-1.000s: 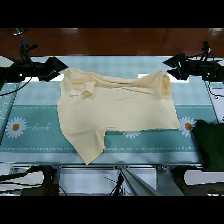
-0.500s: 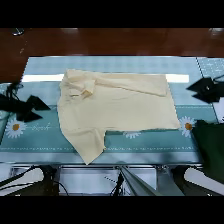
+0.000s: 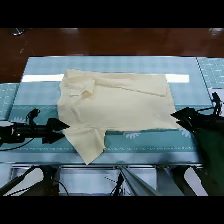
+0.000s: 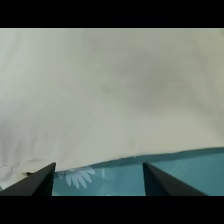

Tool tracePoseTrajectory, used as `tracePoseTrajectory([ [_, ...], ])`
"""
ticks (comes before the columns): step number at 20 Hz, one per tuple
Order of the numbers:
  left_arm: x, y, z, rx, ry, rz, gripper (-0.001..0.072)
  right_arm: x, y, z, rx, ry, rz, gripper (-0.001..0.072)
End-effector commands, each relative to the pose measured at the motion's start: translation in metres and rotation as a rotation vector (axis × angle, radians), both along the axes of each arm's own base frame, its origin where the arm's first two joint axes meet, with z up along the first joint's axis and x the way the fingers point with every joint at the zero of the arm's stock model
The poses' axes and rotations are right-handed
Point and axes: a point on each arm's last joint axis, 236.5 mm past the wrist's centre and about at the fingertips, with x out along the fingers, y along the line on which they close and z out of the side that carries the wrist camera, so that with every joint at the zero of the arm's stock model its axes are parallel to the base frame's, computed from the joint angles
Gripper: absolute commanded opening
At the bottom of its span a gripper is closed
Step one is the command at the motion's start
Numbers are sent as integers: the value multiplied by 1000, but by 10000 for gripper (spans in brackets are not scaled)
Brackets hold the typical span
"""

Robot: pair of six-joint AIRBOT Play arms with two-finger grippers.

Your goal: Fold the shirts.

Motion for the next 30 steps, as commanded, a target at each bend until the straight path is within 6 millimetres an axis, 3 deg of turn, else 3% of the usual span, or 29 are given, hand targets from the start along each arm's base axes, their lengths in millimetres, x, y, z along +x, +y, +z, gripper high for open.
tracePoseTrajectory([
  [1,27,-5,-14,55,-133,86,699,6,7,4,43,-40,-45,621],
  [3,24,-21,-19,90,-153,8,658,13,1,5,32,-56,-77,621],
  [4,22,-29,-20,102,-177,-48,407,16,-9,1,6,-56,-108,621],
  [5,21,-34,-18,110,-209,-97,46,15,-22,-5,-18,-34,-151,621],
  [8,28,-36,-8,96,-241,-119,34,-4,-57,-33,-53,102,-252,621],
  [10,34,-37,0,81,-260,-129,33,-21,-61,-50,-50,197,-240,621],
  [12,38,-37,6,77,-274,-136,33,-25,-56,-60,-25,238,-216,621],
  [18,38,-39,7,69,-273,-137,33,-11,-63,-83,35,285,-229,621],
  [23,38,-39,7,67,-271,-134,33,19,-52,-78,161,199,-256,620],
  [26,38,-39,7,65,-270,-136,34,25,-41,-83,171,198,-228,618],
  [27,37,-40,8,61,-269,-138,34,27,-32,-86,161,202,-201,589],
  [28,35,-41,9,53,-267,-143,34,30,-26,-88,142,198,-172,446],
  [29,35,-43,11,44,-267,-145,33,36,-21,-84,127,182,-138,109],
  [30,38,-43,15,39,-280,-151,33,43,-16,-76,122,158,-96,23],
])
